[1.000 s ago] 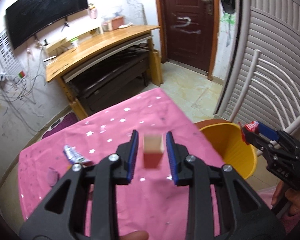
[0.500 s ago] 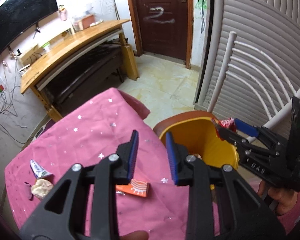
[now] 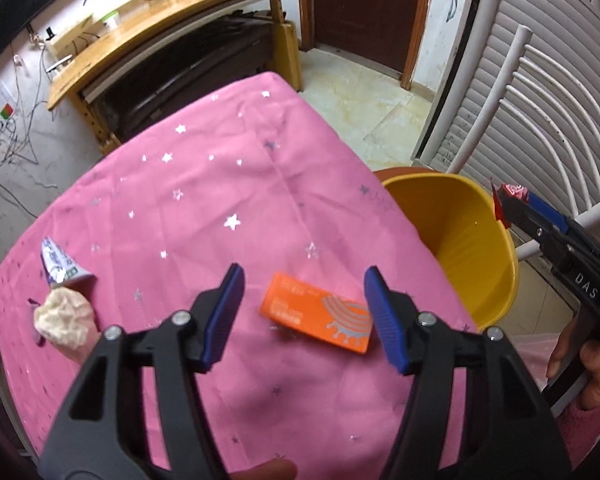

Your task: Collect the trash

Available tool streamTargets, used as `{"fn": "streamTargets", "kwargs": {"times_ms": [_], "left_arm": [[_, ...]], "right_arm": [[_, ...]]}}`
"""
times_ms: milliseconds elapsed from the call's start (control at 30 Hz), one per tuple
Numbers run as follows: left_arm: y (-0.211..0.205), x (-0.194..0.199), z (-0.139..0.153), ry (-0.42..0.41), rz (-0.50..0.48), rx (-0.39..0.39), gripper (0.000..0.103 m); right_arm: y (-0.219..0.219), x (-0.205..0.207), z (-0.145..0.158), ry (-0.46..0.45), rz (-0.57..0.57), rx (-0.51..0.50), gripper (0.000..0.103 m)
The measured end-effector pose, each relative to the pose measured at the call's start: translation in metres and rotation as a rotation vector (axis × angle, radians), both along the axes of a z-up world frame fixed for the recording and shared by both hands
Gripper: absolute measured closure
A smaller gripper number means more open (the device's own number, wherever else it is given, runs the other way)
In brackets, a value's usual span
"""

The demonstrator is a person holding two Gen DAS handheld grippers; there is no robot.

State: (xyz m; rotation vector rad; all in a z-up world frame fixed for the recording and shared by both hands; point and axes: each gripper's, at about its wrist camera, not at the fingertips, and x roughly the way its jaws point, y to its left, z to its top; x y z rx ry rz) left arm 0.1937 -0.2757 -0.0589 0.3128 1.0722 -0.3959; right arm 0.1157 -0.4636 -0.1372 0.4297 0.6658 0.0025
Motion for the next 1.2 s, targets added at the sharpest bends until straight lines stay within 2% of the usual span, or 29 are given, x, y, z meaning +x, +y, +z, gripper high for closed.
{"fn": "streamTargets", "kwargs": {"times_ms": [267,367,500,600,633,667,733,833,1033,1200], "left_arm": [[-0.006,-0.004,-0.009,0.057,0.001,-0.007,0.043],[-0.007,-0.008,-0.01,0.045,-0.009,-0.005,0.044],[-0.01,-0.011,-0.011,0.023,-0.019,0.001,0.052],[-0.012,-0.011,-0.009,0.01,-0.021,-0.007,0.067],[-0.013,-0.011,-0.01,0.012,-0.025,-0.005,0.079],[-0.015,-0.012,-0.01,0.008,-0.033,0.0,0.08],[-0.017,-0.014,-0.01,-0.001,-0.048,0.007,0.081],[-0.02,-0.015,-0.01,-0.008,-0.056,0.01,0.081],[-0.025,-0.016,0.001,-0.039,-0.065,0.001,0.081],[-0.05,-0.02,0.016,-0.073,-0.109,-0.015,0.081]], "right_arm": [[-0.002,0.003,-0.003,0.011,0.001,0.007,0.058],[0.0,0.004,-0.005,0.019,0.008,0.005,0.058],[0.001,0.007,-0.008,0.034,0.01,-0.007,0.058],[0.0,0.009,-0.01,0.048,0.01,-0.009,0.056],[0.0,0.009,-0.011,0.053,0.01,-0.012,0.055],[-0.001,0.01,-0.013,0.061,0.007,-0.014,0.054],[-0.002,0.011,-0.015,0.072,0.0,-0.013,0.045],[-0.005,0.011,-0.016,0.074,-0.012,-0.007,0.04],[-0.009,0.007,-0.014,0.062,-0.029,-0.001,0.038],[-0.019,0.001,-0.009,0.041,-0.067,0.011,0.038]]}}
